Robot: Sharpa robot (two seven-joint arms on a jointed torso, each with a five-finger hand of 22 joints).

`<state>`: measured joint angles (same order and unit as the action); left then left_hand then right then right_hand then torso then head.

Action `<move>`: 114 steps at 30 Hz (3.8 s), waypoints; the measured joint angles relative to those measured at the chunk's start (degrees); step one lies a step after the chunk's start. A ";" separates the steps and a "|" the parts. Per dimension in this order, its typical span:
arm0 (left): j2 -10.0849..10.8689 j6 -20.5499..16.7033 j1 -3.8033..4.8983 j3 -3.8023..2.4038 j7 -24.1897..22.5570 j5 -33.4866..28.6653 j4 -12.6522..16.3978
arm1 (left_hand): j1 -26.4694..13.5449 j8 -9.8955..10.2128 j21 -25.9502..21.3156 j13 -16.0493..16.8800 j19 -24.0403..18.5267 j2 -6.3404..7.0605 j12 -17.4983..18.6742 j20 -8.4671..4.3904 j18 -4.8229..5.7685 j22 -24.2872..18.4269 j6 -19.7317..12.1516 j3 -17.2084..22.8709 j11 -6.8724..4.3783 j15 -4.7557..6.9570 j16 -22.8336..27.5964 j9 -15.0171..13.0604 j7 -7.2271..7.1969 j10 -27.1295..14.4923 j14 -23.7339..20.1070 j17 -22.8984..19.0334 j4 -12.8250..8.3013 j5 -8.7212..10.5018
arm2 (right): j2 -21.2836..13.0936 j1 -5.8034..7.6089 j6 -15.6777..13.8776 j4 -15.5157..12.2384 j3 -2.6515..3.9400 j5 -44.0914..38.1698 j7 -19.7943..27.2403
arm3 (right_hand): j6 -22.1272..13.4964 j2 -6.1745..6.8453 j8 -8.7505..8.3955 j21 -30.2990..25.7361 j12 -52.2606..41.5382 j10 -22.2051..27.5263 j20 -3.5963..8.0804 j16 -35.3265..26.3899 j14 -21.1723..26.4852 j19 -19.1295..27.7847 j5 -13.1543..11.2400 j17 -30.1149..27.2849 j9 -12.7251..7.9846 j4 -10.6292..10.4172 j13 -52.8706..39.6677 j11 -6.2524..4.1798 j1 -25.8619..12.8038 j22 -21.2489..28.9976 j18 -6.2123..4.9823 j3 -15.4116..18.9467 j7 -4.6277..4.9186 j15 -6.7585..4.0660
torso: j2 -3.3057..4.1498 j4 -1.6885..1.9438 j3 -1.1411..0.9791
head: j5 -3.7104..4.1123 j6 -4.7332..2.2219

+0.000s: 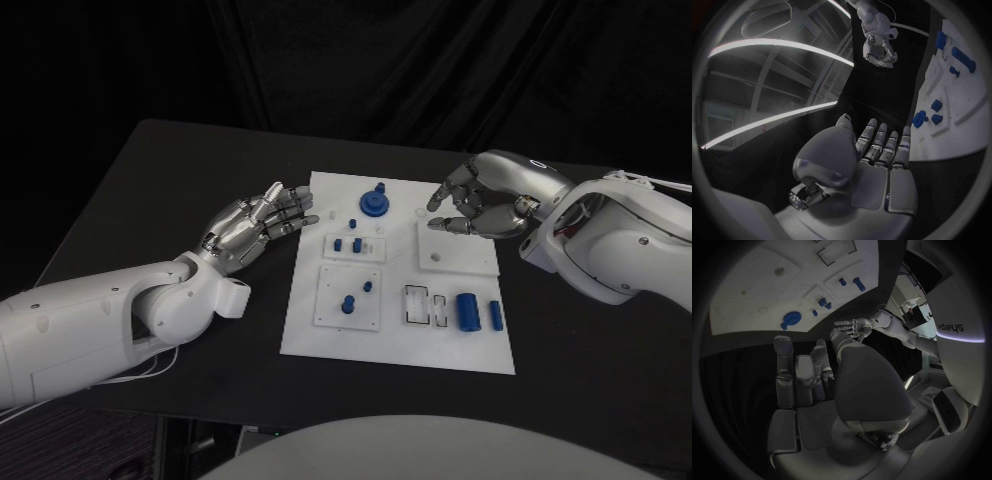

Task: Assemble the parts on the task board

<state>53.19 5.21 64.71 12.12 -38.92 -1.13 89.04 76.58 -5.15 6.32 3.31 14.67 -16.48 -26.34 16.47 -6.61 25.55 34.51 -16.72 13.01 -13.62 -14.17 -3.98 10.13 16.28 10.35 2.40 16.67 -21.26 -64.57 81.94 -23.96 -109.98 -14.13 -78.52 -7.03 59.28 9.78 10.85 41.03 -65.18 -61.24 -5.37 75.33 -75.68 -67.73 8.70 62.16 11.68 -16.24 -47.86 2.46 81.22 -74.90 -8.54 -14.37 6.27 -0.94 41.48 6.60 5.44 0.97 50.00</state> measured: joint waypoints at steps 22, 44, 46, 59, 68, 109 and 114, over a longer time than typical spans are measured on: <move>0.16 -0.01 -0.02 0.01 0.00 -0.01 0.06 | 0.00 0.00 0.00 0.00 0.00 0.00 0.00 0.00 0.00 0.00 0.00 0.16 0.00 0.00 0.00 0.00 0.00 0.00 0.00 0.00 -0.16 0.00 | -5.60 -7.60 8.01 -2.60 -0.22 -4.76 -21.31 | 0.45 1.04 17.32 39.98 -24.67 -22.70 4.36 14.54 -8.40 -16.33 2.14 12.79 19.12 -0.76 -27.08 -4.52 -24.21 -0.04 5.90 6.84 -4.98 -4.33 | 0.43 0.12 -0.15 | 5.80 0.00; 0.24 0.08 -0.02 0.00 0.00 -0.02 -0.08 | 0.00 0.00 0.00 0.00 0.00 0.00 0.00 0.00 0.00 0.08 0.00 0.16 0.00 0.00 0.00 0.00 0.00 0.00 0.00 0.00 -0.16 0.00 | -7.92 -12.37 11.59 -6.54 -0.20 -13.96 -30.14 | -2.76 0.67 15.62 42.85 -24.67 -22.70 4.35 14.53 -8.41 -16.32 4.17 12.78 20.86 -0.76 -27.06 -4.52 -26.34 -0.03 6.77 6.84 -4.02 -4.33 | 0.35 0.01 -0.05 | 6.77 0.00; 0.24 0.10 -0.02 0.00 0.00 -0.02 -0.10 | 0.00 0.00 0.00 0.00 0.01 0.00 0.00 0.00 0.00 0.07 0.00 0.16 0.00 0.00 0.00 0.00 0.00 0.00 0.00 0.00 -0.16 0.00 | -7.67 -12.61 11.59 -6.54 -0.20 -14.24 -30.36 | -2.42 0.56 15.62 42.84 -24.67 -22.70 4.35 14.53 -8.40 -16.32 4.17 12.78 20.99 -0.76 -27.06 -4.52 -26.90 -0.03 6.77 6.84 -4.07 -4.33 | 0.33 -0.03 -0.05 | 6.65 0.00; 0.13 0.25 -0.02 0.01 0.00 -0.03 -0.41 | 0.00 0.00 0.00 0.00 0.01 0.00 0.00 0.01 0.00 0.07 0.00 0.16 0.21 0.00 0.00 0.00 0.00 -0.22 0.00 0.00 -0.16 0.00 | -6.07 -13.77 10.20 -6.52 -0.20 -15.00 -30.69 | -1.44 0.83 14.99 42.12 -24.67 -22.70 4.35 14.53 -8.40 -16.32 2.07 12.77 21.51 -0.76 -27.05 -4.52 -28.69 -0.02 6.76 6.84 -4.19 -4.33 | 0.21 -0.03 -0.11 | 6.50 0.00; -0.03 0.45 -0.04 0.00 0.08 -0.03 -0.57 | 0.00 0.00 0.00 0.00 0.01 0.00 0.00 0.00 0.00 0.01 0.00 0.33 0.21 0.00 0.00 0.00 0.00 -0.22 0.00 0.00 -0.30 0.00 | -5.17 -14.56 9.79 -5.73 -0.19 -15.17 -30.78 | -1.00 0.83 14.87 42.12 -24.67 -22.69 4.35 14.53 -8.40 -16.32 1.68 12.77 21.80 -0.85 -27.05 -4.52 -28.68 -0.02 6.76 6.75 -4.31 -4.33 | 0.18 -0.07 -0.11 | 6.35 0.00; 0.40 1.23 -1.00 0.01 0.89 -0.04 -0.67 | 0.00 0.00 0.00 0.00 -0.20 0.00 0.00 0.21 0.00 -0.30 -0.22 0.95 0.83 -0.41 -0.23 0.00 -0.21 -0.41 -0.41 0.00 -0.31 -0.43 | -4.70 -17.96 -3.18 -6.19 0.05 -0.69 -29.67 | 0.49 2.41 16.17 40.56 -24.66 -22.58 5.16 14.53 -8.31 -16.32 31.02 12.76 30.36 -0.44 -27.07 -5.45 -17.70 -0.01 6.74 0.50 -5.85 -5.26 | 0.19 -0.04 -0.12 | 5.65 0.00; 0.28 1.23 -1.01 0.00 0.96 -0.04 -0.73 | 0.00 0.00 0.00 0.00 -0.20 0.00 0.00 0.21 0.00 -0.30 -0.22 1.11 0.83 -0.41 -0.23 0.00 -0.22 -0.41 -0.41 0.00 -0.47 -0.43 | -4.41 -16.79 -5.18 -7.30 0.22 2.86 -28.91 | 0.36 2.27 16.17 40.36 -24.66 -22.60 5.16 14.53 -8.40 -16.32 30.62 12.76 31.18 -0.84 -27.07 -5.48 -17.84 -0.01 6.75 0.10 -5.92 -5.35 | 0.18 -0.05 -0.12 | 5.70 0.00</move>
<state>53.46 6.45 63.70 12.12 -37.96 -1.17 88.30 76.58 -5.15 6.32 3.31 14.47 -16.48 -26.34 16.68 -6.61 25.25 34.29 -15.61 13.85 -14.02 -14.40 -3.97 9.92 15.88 9.95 2.40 16.20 -21.69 -68.98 65.15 -29.14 -117.28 -13.92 -75.66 -35.94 59.64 12.05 27.02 81.39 -89.84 -83.85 -0.21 89.86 -84.08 -84.06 39.32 74.92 42.86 -17.08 -74.93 -3.01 63.37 -74.91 -1.79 -14.27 0.34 -6.30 41.66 6.54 5.32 6.67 50.00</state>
